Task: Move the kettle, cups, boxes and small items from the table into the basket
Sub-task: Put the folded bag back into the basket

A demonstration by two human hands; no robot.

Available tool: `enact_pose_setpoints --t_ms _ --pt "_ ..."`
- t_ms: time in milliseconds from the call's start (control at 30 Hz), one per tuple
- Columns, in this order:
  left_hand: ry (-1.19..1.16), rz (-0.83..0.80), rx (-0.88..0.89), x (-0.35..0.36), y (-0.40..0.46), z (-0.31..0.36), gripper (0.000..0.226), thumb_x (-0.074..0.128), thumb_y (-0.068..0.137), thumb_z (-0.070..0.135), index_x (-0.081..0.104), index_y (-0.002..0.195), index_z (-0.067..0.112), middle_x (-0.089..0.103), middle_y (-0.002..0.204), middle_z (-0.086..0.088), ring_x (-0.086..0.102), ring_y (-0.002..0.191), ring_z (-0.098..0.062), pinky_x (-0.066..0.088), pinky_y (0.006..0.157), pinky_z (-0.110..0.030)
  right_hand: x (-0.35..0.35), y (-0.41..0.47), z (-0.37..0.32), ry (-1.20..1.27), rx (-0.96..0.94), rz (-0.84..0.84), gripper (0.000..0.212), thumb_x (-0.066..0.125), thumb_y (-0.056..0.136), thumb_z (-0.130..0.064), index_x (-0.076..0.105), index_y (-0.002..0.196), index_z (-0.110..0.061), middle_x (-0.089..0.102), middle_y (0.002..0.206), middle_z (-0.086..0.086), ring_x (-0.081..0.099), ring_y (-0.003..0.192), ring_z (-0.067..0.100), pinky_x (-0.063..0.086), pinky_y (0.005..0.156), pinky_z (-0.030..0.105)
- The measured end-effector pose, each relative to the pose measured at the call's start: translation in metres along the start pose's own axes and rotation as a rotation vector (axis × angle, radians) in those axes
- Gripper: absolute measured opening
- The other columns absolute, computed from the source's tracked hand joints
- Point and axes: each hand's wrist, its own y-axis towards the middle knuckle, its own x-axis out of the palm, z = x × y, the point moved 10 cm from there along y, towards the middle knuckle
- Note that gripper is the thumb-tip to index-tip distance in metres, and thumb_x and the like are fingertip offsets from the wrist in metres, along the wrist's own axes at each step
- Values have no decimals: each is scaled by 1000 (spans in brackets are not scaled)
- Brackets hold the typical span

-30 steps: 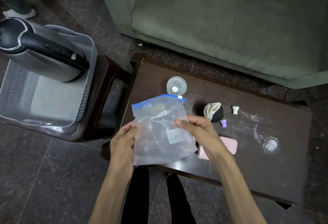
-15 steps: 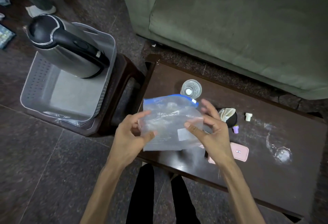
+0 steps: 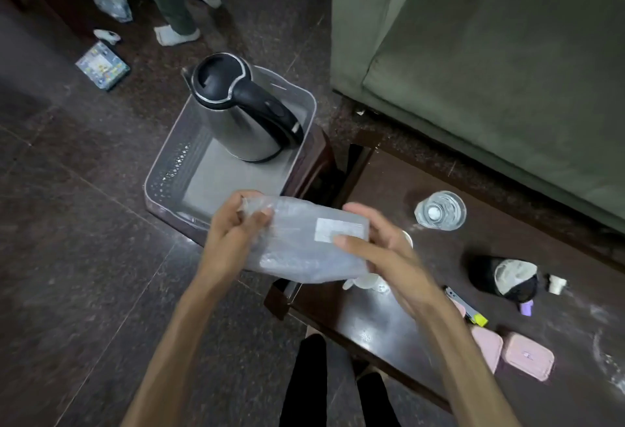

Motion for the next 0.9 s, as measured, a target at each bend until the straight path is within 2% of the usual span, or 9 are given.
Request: enact_pose_setpoints --t_ms 133,233,300,367,467,533,667,800,900 --pt "163 49 58 -58 40 6 19 66 99 15 68 112 28 67 72 2 56 57 -8 46 51 -22 49 46 2 -61 27 69 9 80 89 -11 79 96 -17 76 68 -7 68 57 6 52 46 19" --pt "202 120 50 -97 67 8 28 73 95 25 66 122 23 73 85 -10 62 76 -17 54 71 -39 80 81 6 -76 25 142 3 78 90 -13 79 90 -16 81 77 5 72 58 13 56 49 23" --pt "234 171 22 -121 80 5 43 75 91 35 62 130 23 71 109 -21 65 92 -24 54 84 -47 96 103 7 -112 12 205 11 77 89 -14 76 92 -3 80 89 18 75 65 20 59 53 25" --pt "318 241 35 -141 88 7 54 75 88 40 57 136 24 68 118 -9 65 106 -21 55 88 -39 107 122 8 -151 1 274 27 74 86 -13 68 98 11 77 94 23 79 74 29 61 54 25" --pt "467 342 148 -156 91 16 61 68 78 36 58 136 18 60 128 -8 61 117 -24 48 99 -36 131 150 12 -209 0 268 24 72 87 -10 67 101 9 75 99 23 78 88 34 65 57 30" --pt "597 360 254 -151 90 22 57 66 76 32 63 130 14 59 127 -10 59 115 -26 44 97 -32 145 168 20 -274 23 242 18 71 87 -9 71 102 2 78 101 18 78 92 34 68 70 44" --pt "811 255 328 -118 96 0 46 70 77 27 72 119 10 62 120 -16 60 111 -36 52 94 -48 157 182 24 -613 60 257 37 76 89 -24 66 119 -5 77 111 16 76 100 33 63 91 43" --pt "1038 103 166 -91 108 -49 58 81 79 26 66 134 13 56 136 -16 51 130 -41 44 105 -60 169 169 9 -1101 -5 241 65 79 88 -36 49 134 -1 75 113 19 72 109 39 59 85 41" --pt "1145 75 136 -84 116 -67 66 81 79 33 59 140 18 48 145 -17 49 133 -42 41 104 -61 157 138 -12 -1052 -205 315 40 71 90 -33 62 124 -12 77 103 12 74 96 33 60 80 40"
